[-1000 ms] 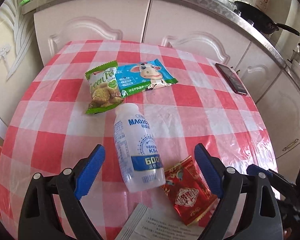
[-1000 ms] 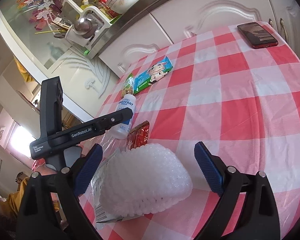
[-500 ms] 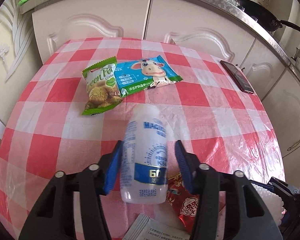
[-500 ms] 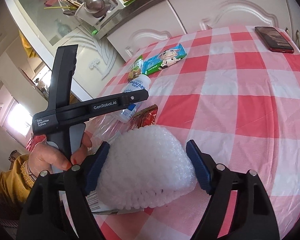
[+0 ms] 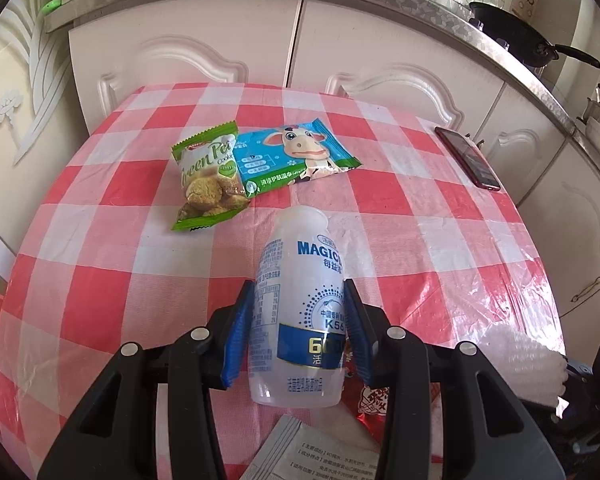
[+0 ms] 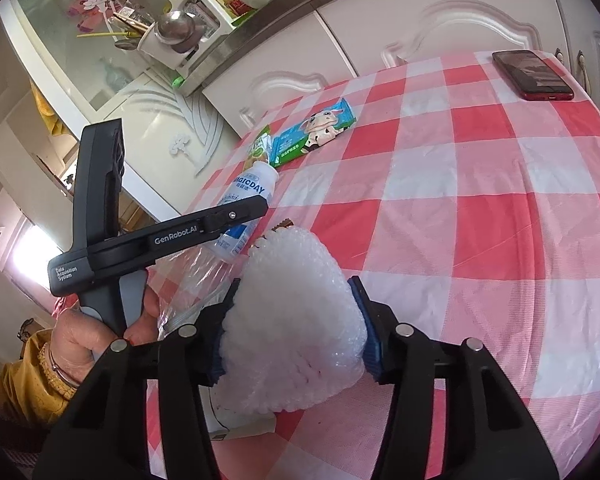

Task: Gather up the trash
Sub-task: 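Grasp the white MAGIC bottle with the left tool while the right tool grasps the bubble-wrap pad, then lift the bottle and bubble-wrap pad and carry them over the orange bucket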

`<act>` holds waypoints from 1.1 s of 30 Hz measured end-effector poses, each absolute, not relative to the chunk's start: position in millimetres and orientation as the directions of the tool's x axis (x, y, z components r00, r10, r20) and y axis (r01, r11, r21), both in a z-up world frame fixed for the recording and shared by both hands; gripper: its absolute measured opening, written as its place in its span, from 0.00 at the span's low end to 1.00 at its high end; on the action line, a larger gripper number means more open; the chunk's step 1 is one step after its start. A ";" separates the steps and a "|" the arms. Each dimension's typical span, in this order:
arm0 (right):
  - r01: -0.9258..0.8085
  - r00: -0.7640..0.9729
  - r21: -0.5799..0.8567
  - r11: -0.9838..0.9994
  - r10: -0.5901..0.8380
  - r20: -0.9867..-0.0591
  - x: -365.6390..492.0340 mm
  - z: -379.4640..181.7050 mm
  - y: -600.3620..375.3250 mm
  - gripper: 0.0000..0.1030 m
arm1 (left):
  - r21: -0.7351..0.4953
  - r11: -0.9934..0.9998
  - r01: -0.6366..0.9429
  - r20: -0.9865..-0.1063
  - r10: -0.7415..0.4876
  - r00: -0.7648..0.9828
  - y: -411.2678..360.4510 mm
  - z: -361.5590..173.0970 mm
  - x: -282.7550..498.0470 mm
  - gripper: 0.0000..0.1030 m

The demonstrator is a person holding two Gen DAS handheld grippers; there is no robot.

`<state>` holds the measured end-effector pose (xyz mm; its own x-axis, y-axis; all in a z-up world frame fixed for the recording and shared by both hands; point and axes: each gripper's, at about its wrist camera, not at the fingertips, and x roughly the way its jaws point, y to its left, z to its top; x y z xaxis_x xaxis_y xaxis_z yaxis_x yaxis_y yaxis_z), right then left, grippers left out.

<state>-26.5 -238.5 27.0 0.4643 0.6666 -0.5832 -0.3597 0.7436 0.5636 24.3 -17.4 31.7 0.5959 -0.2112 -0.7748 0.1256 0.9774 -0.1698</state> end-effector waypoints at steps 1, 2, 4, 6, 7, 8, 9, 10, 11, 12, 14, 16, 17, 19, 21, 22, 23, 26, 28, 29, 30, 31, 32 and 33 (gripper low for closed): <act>-0.351 0.470 0.570 0.743 0.666 -0.579 -25.9 27.0 -240.4 0.50 | -0.175 0.976 0.127 -0.772 -0.216 0.598 -16.4 33.0 22.6 0.43; -0.339 0.477 0.576 0.744 0.664 -0.576 -24.9 26.6 -243.0 0.50 | -0.178 0.975 0.129 -0.769 -0.220 0.600 -15.8 34.5 20.9 0.43; -0.315 0.489 0.592 0.741 0.662 -0.568 -22.9 25.6 -247.5 0.50 | -0.181 0.974 0.137 -0.764 -0.227 0.603 -15.2 37.8 17.0 0.43; -0.295 0.504 0.606 0.739 0.659 -0.558 -21.4 25.8 -251.2 0.50 | -0.188 0.971 0.148 -0.760 -0.240 0.604 -14.9 41.1 11.7 0.43; -0.290 0.512 0.607 0.740 0.656 -0.555 -21.0 26.4 -252.2 0.50 | -0.191 0.970 0.154 -0.758 -0.245 0.604 -15.0 42.0 9.4 0.43; -0.286 0.519 0.608 0.741 0.653 -0.552 -20.8 27.1 -252.9 0.50 | -0.194 0.968 0.160 -0.756 -0.251 0.604 -14.9 43.0 6.9 0.43; -0.282 0.525 0.609 0.741 0.651 -0.548 -20.4 27.3 -253.2 0.50 | -0.200 0.965 0.167 -0.755 -0.261 0.602 -14.8 44.1 3.8 0.43; -0.279 0.528 0.610 0.741 0.649 -0.547 -20.0 27.0 -252.9 0.50 | -0.205 0.963 0.173 -0.754 -0.268 0.600 -14.7 44.7 1.7 0.43; -0.274 0.529 0.613 0.741 0.648 -0.547 -19.2 26.0 -252.3 0.50 | -0.208 0.962 0.179 -0.752 -0.275 0.599 -14.6 45.7 -1.1 0.43; -0.272 0.527 0.616 0.739 0.650 -0.547 -18.2 24.7 -251.3 0.50 | -0.210 0.960 0.184 -0.750 -0.279 0.600 -14.3 46.2 -3.0 0.43; -0.271 0.525 0.619 0.737 0.653 -0.547 -17.4 23.0 -249.1 0.50 | -0.220 0.956 0.195 -0.745 -0.294 0.599 -12.7 47.3 -7.7 0.43; -0.268 0.534 0.612 0.744 0.644 -0.548 -17.4 23.4 -247.6 0.50 | -0.227 0.953 0.199 -0.742 -0.302 0.598 -10.6 47.4 -10.8 0.43; -0.266 0.540 0.611 0.746 0.640 -0.547 -17.5 24.1 -247.4 0.50 | -0.232 0.952 0.201 -0.741 -0.307 0.597 -9.1 47.2 -12.0 0.43; -0.254 0.548 0.618 0.744 0.637 -0.542 -17.0 25.1 -248.6 0.50 | -0.245 0.948 0.203 -0.736 -0.318 0.597 -6.3 46.7 -14.6 0.43; -0.249 0.556 0.629 0.737 0.640 -0.530 -17.0 27.2 -250.3 0.50 | -0.254 0.945 0.208 -0.733 -0.328 0.596 -3.9 46.1 -16.9 0.43; -0.246 0.561 0.637 0.731 0.643 -0.521 -17.0 29.1 -251.4 0.50 | -0.258 0.943 0.211 -0.733 -0.333 0.593 -3.1 45.8 -17.8 0.43; -0.243 0.566 0.648 0.722 0.648 -0.509 -17.5 31.0 -253.1 0.50 | -0.263 0.941 0.212 -0.733 -0.338 0.591 -2.3 45.3 -18.8 0.43; -0.245 0.589 0.658 0.712 0.648 -0.482 -17.1 39.9 -257.1 0.50 | -0.280 0.935 0.218 -0.727 -0.355 0.588 0.7 44.8 -22.0 0.43; -0.240 0.602 0.636 0.734 0.626 -0.496 -16.2 42.9 -256.5 0.50 | -0.288 0.932 0.222 -0.723 -0.363 0.588 2.7 45.0 -23.9 0.43; -0.234 0.605 0.635 0.737 0.621 -0.498 -16.0 43.5 -256.6 0.50 | -0.293 0.930 0.224 -0.721 -0.369 0.586 3.7 44.9 -24.6 0.43; -0.233 0.613 0.632 0.739 0.616 -0.495 -16.8 45.5 -256.4 0.50 | -0.297 0.928 0.226 -0.719 -0.374 0.586 4.5 45.1 -25.2 0.43; -0.235 0.622 0.623 0.746 0.608 -0.494 -17.8 47.8 -255.6 0.50 | -0.302 0.926 0.228 -0.715 -0.378 0.588 6.3 45.7 -26.5 0.43; -0.236 0.630 0.613 0.754 0.599 -0.494 -18.6 50.0 -254.4 0.50 | -0.305 0.924 0.229 -0.711 -0.381 0.591 7.9 46.3 -27.4 0.43; -0.235 0.639 0.606 0.760 0.591 -0.492 -19.5 52.0 -253.1 0.50 | -0.310 0.922 0.230 -0.708 -0.386 0.592 9.8 46.6 -28.3 0.43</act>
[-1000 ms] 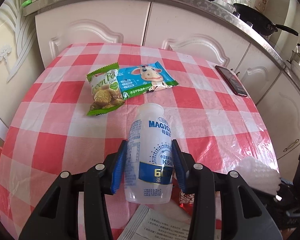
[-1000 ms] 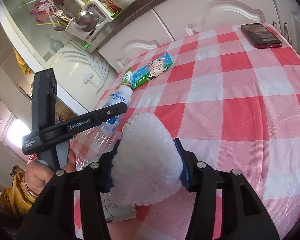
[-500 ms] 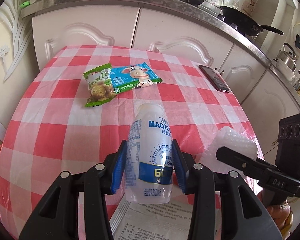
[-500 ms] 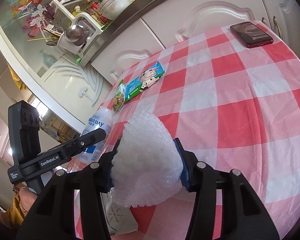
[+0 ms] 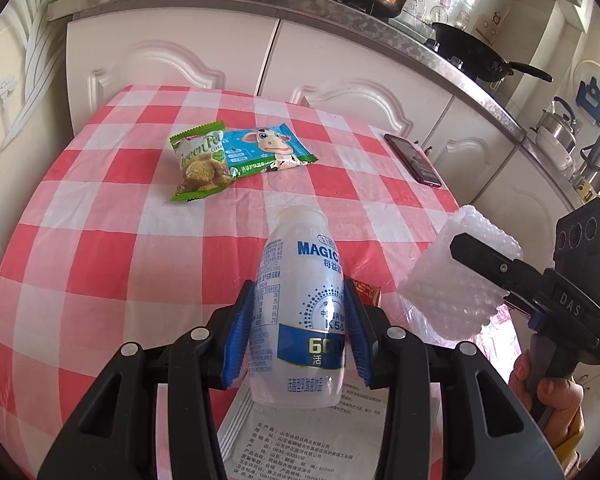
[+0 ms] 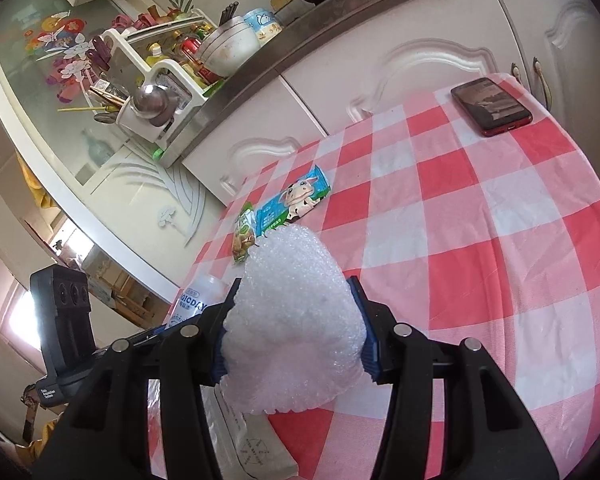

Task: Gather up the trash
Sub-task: 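Lift the bottle and bubble-wrap pad and carry them over the orange bucket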

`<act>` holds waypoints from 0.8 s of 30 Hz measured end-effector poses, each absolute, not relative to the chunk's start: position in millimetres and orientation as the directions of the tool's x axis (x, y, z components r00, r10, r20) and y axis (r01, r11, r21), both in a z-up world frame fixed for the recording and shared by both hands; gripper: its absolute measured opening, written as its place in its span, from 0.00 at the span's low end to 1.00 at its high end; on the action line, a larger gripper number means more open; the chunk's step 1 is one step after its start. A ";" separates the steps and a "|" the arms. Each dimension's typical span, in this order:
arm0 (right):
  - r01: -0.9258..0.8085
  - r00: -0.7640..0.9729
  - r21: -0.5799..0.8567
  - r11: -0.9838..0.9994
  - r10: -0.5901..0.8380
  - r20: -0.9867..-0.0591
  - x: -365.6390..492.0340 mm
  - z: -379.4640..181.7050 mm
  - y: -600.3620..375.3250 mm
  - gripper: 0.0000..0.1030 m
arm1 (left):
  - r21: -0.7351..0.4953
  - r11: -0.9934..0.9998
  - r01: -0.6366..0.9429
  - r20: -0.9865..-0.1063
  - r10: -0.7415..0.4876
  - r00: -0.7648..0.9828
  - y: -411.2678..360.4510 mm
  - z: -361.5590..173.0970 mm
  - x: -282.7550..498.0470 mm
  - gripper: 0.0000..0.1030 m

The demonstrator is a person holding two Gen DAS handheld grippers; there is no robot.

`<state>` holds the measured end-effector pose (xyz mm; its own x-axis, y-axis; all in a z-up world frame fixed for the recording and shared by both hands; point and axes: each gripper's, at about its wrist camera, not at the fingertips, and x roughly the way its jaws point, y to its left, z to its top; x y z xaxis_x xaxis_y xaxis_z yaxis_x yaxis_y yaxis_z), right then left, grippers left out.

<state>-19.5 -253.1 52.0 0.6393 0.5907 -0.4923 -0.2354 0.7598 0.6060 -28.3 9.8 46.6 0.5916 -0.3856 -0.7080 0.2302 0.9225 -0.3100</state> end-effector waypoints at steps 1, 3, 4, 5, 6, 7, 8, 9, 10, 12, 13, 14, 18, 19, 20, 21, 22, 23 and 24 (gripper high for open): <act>-0.234 0.645 0.603 0.763 0.586 -0.490 -19.6 53.0 -252.0 0.50 | -0.316 0.920 0.231 -0.705 -0.390 0.592 12.8 46.6 -29.6 0.43; -0.235 0.653 0.590 0.772 0.575 -0.493 -20.2 55.2 -246.3 0.50 | -0.326 0.917 0.229 -0.700 -0.397 0.594 17.8 46.9 -31.8 0.43; -0.237 0.653 0.584 0.776 0.573 -0.496 -20.0 56.0 -243.6 0.50 | -0.332 0.915 0.230 -0.696 -0.402 0.595 20.7 47.1 -33.0 0.43; -0.241 0.651 0.576 0.781 0.570 -0.501 -19.9 56.9 -239.7 0.50 | -0.336 0.913 0.231 -0.692 -0.406 0.597 23.3 47.5 -34.7 0.43; -0.245 0.650 0.569 0.785 0.569 -0.504 -19.5 58.1 -235.2 0.50 | -0.338 0.912 0.231 -0.689 -0.407 0.599 25.7 48.0 -35.9 0.43; -0.251 0.648 0.561 0.789 0.567 -0.508 -19.4 59.4 -230.1 0.50 | -0.344 0.910 0.231 -0.685 -0.411 0.601 29.3 48.5 -37.3 0.43; -0.257 0.646 0.553 0.792 0.567 -0.512 -19.1 60.8 -225.8 0.50 | -0.351 0.908 0.231 -0.681 -0.417 0.602 32.8 48.8 -38.3 0.43; -0.264 0.641 0.547 0.795 0.568 -0.517 -18.8 61.7 -220.9 0.50 | -0.357 0.905 0.232 -0.677 -0.421 0.603 36.6 49.0 -39.4 0.43; -0.269 0.635 0.540 0.797 0.569 -0.523 -18.4 62.7 -215.0 0.50 | -0.360 0.904 0.231 -0.672 -0.423 0.607 40.4 49.3 -40.7 0.43; -0.287 0.624 0.524 0.802 0.571 -0.533 -18.3 65.0 -202.5 0.50 | -0.366 0.903 0.226 -0.667 -0.424 0.613 48.7 49.0 -42.6 0.43; -0.294 0.622 0.514 0.806 0.570 -0.537 -18.7 66.1 -196.9 0.50 | -0.371 0.901 0.224 -0.663 -0.425 0.615 53.4 48.4 -43.9 0.43; -0.300 0.618 0.507 0.808 0.570 -0.542 -19.0 66.6 -191.1 0.50 | -0.373 0.902 0.220 -0.661 -0.424 0.619 57.9 47.9 -45.2 0.43; -0.317 0.608 0.479 0.819 0.563 -0.560 -19.9 68.8 -171.1 0.50 | -0.384 0.900 0.207 -0.652 -0.423 0.630 74.9 46.9 -49.7 0.43; -0.320 0.606 0.474 0.821 0.561 -0.563 -20.0 69.9 -166.5 0.50 | -0.387 0.899 0.203 -0.647 -0.422 0.635 80.1 47.3 -51.3 0.43; -0.321 0.605 0.468 0.823 0.558 -0.567 -20.2 71.3 -162.8 0.50 | -0.390 0.899 0.199 -0.643 -0.420 0.640 84.8 47.7 -53.1 0.43; -0.322 0.605 0.462 0.826 0.555 -0.571 -20.4 72.6 -158.9 0.50 | -0.392 0.899 0.195 -0.639 -0.419 0.645 89.4 48.0 -55.4 0.43; -0.325 0.604 0.455 0.829 0.552 -0.574 -21.0 74.1 -154.7 0.50 | -0.394 0.899 0.190 -0.635 -0.416 0.651 94.9 47.8 -57.9 0.43; -0.328 0.604 0.451 0.830 0.552 -0.575 -22.1 75.7 -150.9 0.50 | -0.395 0.900 0.184 -0.634 -0.413 0.654 99.4 47.3 -59.4 0.43; -0.334 0.602 0.449 0.829 0.554 -0.575 -23.3 77.1 -147.1 0.50 | -0.396 0.901 0.179 -0.634 -0.409 0.656 103.6 46.4 -61.1 0.43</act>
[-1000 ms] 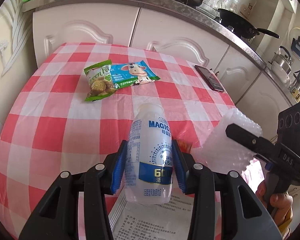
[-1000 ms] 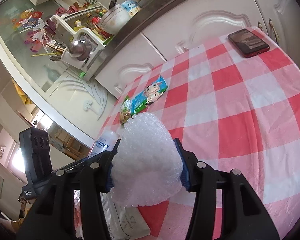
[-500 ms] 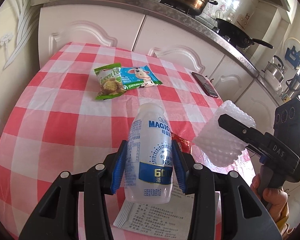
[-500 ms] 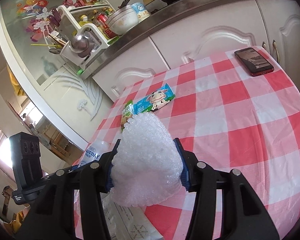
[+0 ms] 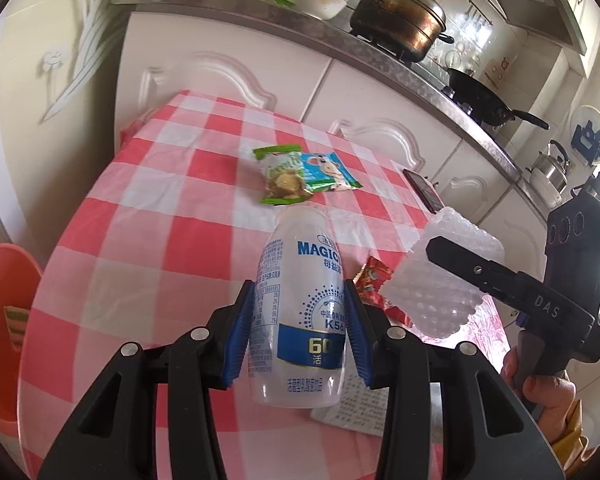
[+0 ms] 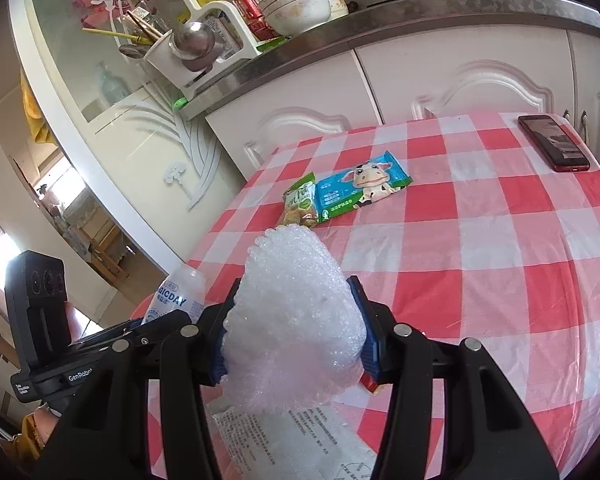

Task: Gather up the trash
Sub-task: 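Lift the bottle and bubble-wrap pad and carry them over the orange bucket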

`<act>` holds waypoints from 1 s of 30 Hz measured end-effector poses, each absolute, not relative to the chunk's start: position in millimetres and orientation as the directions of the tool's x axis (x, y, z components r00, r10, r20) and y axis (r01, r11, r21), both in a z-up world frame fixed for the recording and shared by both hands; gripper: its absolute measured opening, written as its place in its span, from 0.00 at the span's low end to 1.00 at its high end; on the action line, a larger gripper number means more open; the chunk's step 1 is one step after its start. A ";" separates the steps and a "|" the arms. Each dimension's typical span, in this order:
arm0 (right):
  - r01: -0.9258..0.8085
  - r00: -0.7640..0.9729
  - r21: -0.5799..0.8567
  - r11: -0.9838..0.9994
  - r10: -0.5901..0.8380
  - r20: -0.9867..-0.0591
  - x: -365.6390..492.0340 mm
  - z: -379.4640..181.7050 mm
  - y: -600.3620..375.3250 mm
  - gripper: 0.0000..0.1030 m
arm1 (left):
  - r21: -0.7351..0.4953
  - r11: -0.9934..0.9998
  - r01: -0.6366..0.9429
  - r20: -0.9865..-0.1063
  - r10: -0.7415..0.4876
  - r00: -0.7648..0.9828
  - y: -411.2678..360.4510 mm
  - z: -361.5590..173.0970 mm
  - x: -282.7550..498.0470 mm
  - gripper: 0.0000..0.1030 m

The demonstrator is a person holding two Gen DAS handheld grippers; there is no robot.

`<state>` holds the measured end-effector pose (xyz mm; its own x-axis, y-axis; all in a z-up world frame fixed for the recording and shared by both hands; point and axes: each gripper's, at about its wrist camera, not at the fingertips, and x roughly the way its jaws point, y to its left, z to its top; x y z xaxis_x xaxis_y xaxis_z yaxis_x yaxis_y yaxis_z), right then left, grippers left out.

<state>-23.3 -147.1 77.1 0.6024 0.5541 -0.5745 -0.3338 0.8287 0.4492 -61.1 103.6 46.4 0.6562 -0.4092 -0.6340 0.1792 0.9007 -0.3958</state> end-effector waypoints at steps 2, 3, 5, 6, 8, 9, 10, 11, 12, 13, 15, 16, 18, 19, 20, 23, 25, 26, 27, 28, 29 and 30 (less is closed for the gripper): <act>-0.346 0.588 0.450 0.823 0.564 -0.580 -24.4 78.9 -137.6 0.50 | -0.406 0.899 0.166 -0.633 -0.408 0.659 114.0 44.0 -64.3 0.43; -0.352 0.581 0.451 0.820 0.569 -0.582 -24.7 79.3 -133.0 0.50 | -0.412 0.897 0.159 -0.630 -0.407 0.661 118.6 43.3 -65.9 0.43; -0.369 0.570 0.441 0.818 0.574 -0.588 -25.5 81.6 -121.8 0.50 | -0.421 0.895 0.147 -0.625 -0.404 0.668 128.8 42.5 -69.1 0.43; -0.377 0.566 0.434 0.818 0.574 -0.591 -25.8 82.9 -115.8 0.50 | -0.424 0.895 0.139 -0.623 -0.399 0.673 134.8 42.3 -70.8 0.43; -0.392 0.554 0.432 0.812 0.583 -0.594 -26.1 84.4 -104.9 0.50 | -0.428 0.895 0.125 -0.618 -0.391 0.682 144.7 42.1 -74.9 0.43; -0.400 0.544 0.436 0.806 0.592 -0.594 -25.6 84.9 -98.7 0.50 | -0.430 0.895 0.117 -0.616 -0.386 0.687 150.5 41.7 -77.0 0.43; -0.407 0.537 0.435 0.803 0.596 -0.598 -25.3 85.1 -93.3 0.50 | -0.432 0.895 0.110 -0.615 -0.381 0.690 155.1 41.5 -78.6 0.43; -0.415 0.530 0.430 0.802 0.597 -0.602 -24.8 85.2 -87.1 0.50 | -0.434 0.895 0.102 -0.614 -0.376 0.694 160.6 40.9 -79.8 0.43; -0.423 0.522 0.426 0.800 0.599 -0.607 -24.4 85.2 -80.2 0.50 | -0.436 0.895 0.094 -0.614 -0.372 0.697 165.6 40.2 -80.7 0.43; -0.429 0.514 0.427 0.796 0.604 -0.609 -23.9 85.0 -74.5 0.50 | -0.437 0.896 0.083 -0.613 -0.364 0.701 171.8 39.2 -82.5 0.43; -0.442 0.489 0.437 0.784 0.619 -0.615 -21.7 83.8 -61.6 0.50 | -0.439 0.896 0.066 -0.612 -0.353 0.708 182.2 37.5 -86.0 0.43; -0.448 0.479 0.441 0.778 0.625 -0.616 -20.9 83.3 -55.9 0.50 | -0.440 0.896 0.055 -0.612 -0.344 0.712 188.7 36.5 -87.9 0.43; -0.464 0.464 0.438 0.770 0.633 -0.620 -19.8 83.6 -41.9 0.50 | -0.443 0.896 0.035 -0.612 -0.331 0.719 199.3 34.9 -91.2 0.43; -0.475 0.456 0.435 0.765 0.636 -0.622 -18.8 83.7 -33.8 0.50 | -0.446 0.895 0.022 -0.610 -0.322 0.724 205.6 34.5 -93.0 0.43; -0.485 0.445 0.434 0.759 0.642 -0.625 -17.9 84.0 -26.1 0.50 | -0.447 0.895 0.011 -0.609 -0.313 0.729 211.9 33.8 -94.8 0.43; -0.524 0.416 0.427 0.737 0.659 -0.626 -16.6 85.7 -1.6 0.50 | -0.450 0.893 -0.029 -0.606 -0.281 0.744 231.9 32.7 -101.7 0.43; -0.551 0.394 0.419 0.721 0.668 -0.631 -15.8 86.0 16.8 0.50 | -0.451 0.890 -0.058 -0.606 -0.258 0.753 246.8 31.4 -106.3 0.43; -0.561 0.377 0.425 0.710 0.677 -0.633 -14.8 85.4 26.1 0.50 | -0.452 0.889 -0.075 -0.606 -0.244 0.757 255.0 30.5 -108.7 0.43; -0.568 0.363 0.432 0.700 0.684 -0.633 -13.8 85.1 33.8 0.50 | -0.452 0.887 -0.092 -0.608 -0.231 0.759 262.3 29.5 -111.1 0.43; -0.580 0.343 0.438 0.687 0.694 -0.633 -13.2 84.4 44.7 0.50 | -0.452 0.885 -0.107 -0.610 -0.220 0.761 269.1 28.6 -113.1 0.43; -0.589 0.331 0.438 0.679 0.698 -0.636 -12.7 83.8 53.0 0.50 | -0.453 0.883 -0.125 -0.613 -0.206 0.763 277.1 27.4 -115.6 0.43; -0.599 0.320 0.437 0.671 0.701 -0.638 -13.0 82.9 62.4 0.50 | -0.451 0.881 -0.141 -0.616 -0.193 0.764 284.0 26.0 -117.9 0.43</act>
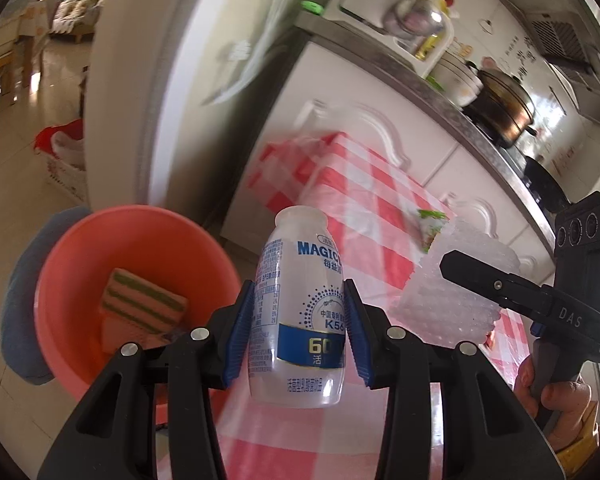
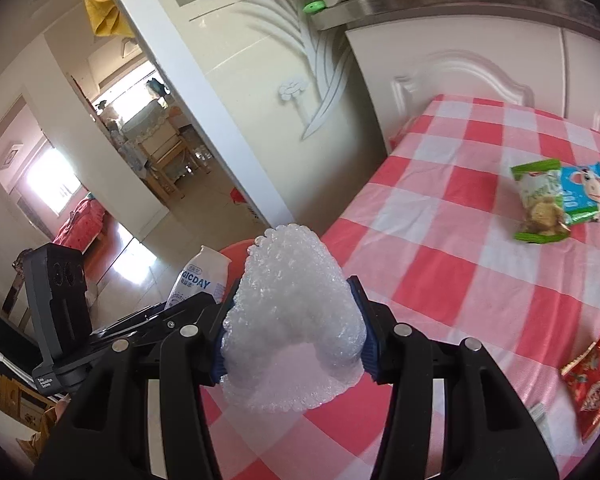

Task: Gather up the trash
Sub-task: 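Lift the bottle and bubble-wrap pad and carry them over the orange bucket, then open both tools to drop the bottle and bubble-wrap into the bucket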

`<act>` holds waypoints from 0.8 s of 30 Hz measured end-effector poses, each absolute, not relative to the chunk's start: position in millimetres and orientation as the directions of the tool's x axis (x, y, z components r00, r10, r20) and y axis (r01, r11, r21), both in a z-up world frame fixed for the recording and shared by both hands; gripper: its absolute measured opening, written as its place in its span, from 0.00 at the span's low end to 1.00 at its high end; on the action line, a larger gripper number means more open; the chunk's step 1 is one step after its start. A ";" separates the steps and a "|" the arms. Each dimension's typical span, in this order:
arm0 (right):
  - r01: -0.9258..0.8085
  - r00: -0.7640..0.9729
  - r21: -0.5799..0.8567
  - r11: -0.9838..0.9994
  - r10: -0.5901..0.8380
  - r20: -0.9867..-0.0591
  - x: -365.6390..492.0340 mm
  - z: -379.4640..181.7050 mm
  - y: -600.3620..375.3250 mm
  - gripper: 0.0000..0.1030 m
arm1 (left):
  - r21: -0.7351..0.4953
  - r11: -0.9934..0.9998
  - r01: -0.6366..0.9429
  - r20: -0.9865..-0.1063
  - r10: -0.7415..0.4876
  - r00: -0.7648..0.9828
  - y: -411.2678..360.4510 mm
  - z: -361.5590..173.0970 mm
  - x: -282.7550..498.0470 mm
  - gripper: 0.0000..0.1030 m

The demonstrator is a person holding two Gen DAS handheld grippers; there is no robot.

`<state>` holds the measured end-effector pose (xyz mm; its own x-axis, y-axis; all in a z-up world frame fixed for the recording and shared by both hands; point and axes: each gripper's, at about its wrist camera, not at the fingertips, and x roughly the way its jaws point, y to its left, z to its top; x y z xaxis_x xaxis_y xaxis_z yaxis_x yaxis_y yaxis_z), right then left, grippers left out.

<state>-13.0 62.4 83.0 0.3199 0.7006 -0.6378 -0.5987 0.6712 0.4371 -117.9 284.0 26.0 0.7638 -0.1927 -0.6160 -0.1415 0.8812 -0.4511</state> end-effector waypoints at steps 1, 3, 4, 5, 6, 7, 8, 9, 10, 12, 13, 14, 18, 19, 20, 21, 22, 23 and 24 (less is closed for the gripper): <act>-0.610 0.308 0.437 0.662 0.705 -0.638 -13.2 82.0 72.5 0.50 | -0.450 0.879 -0.155 -0.619 -0.182 0.764 289.6 24.8 -119.3 0.43; -0.630 0.280 0.437 0.642 0.713 -0.642 -13.8 80.1 91.5 0.51 | -0.449 0.874 -0.186 -0.625 -0.158 0.765 302.2 21.2 -123.1 0.43; -0.638 0.270 0.437 0.634 0.715 -0.644 -13.6 79.8 99.2 0.51 | -0.450 0.869 -0.205 -0.628 -0.144 0.765 310.1 18.8 -125.5 0.43; -0.646 0.259 0.437 0.626 0.718 -0.646 -13.5 79.1 107.2 0.51 | -0.451 0.865 -0.221 -0.631 -0.134 0.764 316.0 16.9 -127.3 0.43; -0.655 0.245 0.438 0.616 0.721 -0.648 -13.7 78.0 117.2 0.51 | -0.454 0.858 -0.240 -0.634 -0.122 0.764 323.5 14.3 -128.9 0.43; -0.662 0.235 0.438 0.608 0.723 -0.650 -14.2 77.2 125.5 0.52 | -0.456 0.853 -0.252 -0.636 -0.114 0.763 328.3 12.7 -129.6 0.43; -0.667 0.227 0.437 0.603 0.724 -0.652 -14.3 76.1 132.8 0.52 | -0.457 0.849 -0.265 -0.638 -0.105 0.763 333.8 10.6 -130.5 0.43; -0.673 0.219 0.436 0.597 0.724 -0.654 -14.3 74.8 140.1 0.53 | -0.457 0.846 -0.276 -0.640 -0.097 0.762 338.7 8.7 -130.8 0.43; -0.681 0.211 0.432 0.591 0.724 -0.657 -14.5 73.1 148.3 0.53 | -0.455 0.843 -0.285 -0.643 -0.090 0.760 342.2 6.6 -130.3 0.43; -0.695 0.197 0.424 0.581 0.721 -0.665 -14.6 68.7 163.2 0.53 | -0.455 0.838 -0.301 -0.649 -0.081 0.757 348.9 1.9 -130.7 0.43; -0.699 0.191 0.422 0.578 0.718 -0.669 -14.3 66.1 169.6 0.54 | -0.454 0.835 -0.310 -0.655 -0.077 0.752 352.0 -1.8 -130.1 0.43; -0.701 0.187 0.420 0.576 0.717 -0.672 -13.5 63.3 173.7 0.54 | -0.454 0.833 -0.317 -0.660 -0.075 0.748 354.1 -4.9 -129.4 0.43; -0.698 0.164 0.428 0.574 0.711 -0.684 -10.2 51.6 190.8 0.55 | -0.455 0.822 -0.344 -0.681 -0.072 0.728 362.1 -19.4 -127.4 0.43; -0.699 0.161 0.428 0.573 0.709 -0.686 -10.6 50.3 193.5 0.55 | -0.455 0.819 -0.349 -0.685 -0.072 0.725 363.5 -22.7 -127.7 0.43; -0.702 0.161 0.422 0.573 0.706 -0.690 -11.2 48.7 196.7 0.56 | -0.455 0.817 -0.355 -0.689 -0.071 0.721 364.8 -25.9 -127.1 0.43; -0.705 0.158 0.417 0.573 0.701 -0.695 -11.2 46.4 200.4 0.59 | -0.454 0.815 -0.359 -0.693 -0.071 0.717 365.6 -29.3 -126.2 0.43; -0.705 0.153 0.418 0.572 0.698 -0.699 -11.0 43.7 203.6 0.59 | -0.452 0.815 -0.362 -0.697 -0.070 0.713 366.9 -31.9 -125.6 0.43; -0.704 0.151 0.419 0.574 0.697 -0.701 -11.3 41.2 206.2 0.60 | -0.448 0.816 -0.367 -0.702 -0.066 0.709 367.8 -34.8 -124.6 0.43; -0.703 0.151 0.420 0.574 0.698 -0.700 -11.5 39.1 208.4 0.61 | -0.446 0.815 -0.371 -0.706 -0.065 0.706 369.2 -37.3 -124.4 0.43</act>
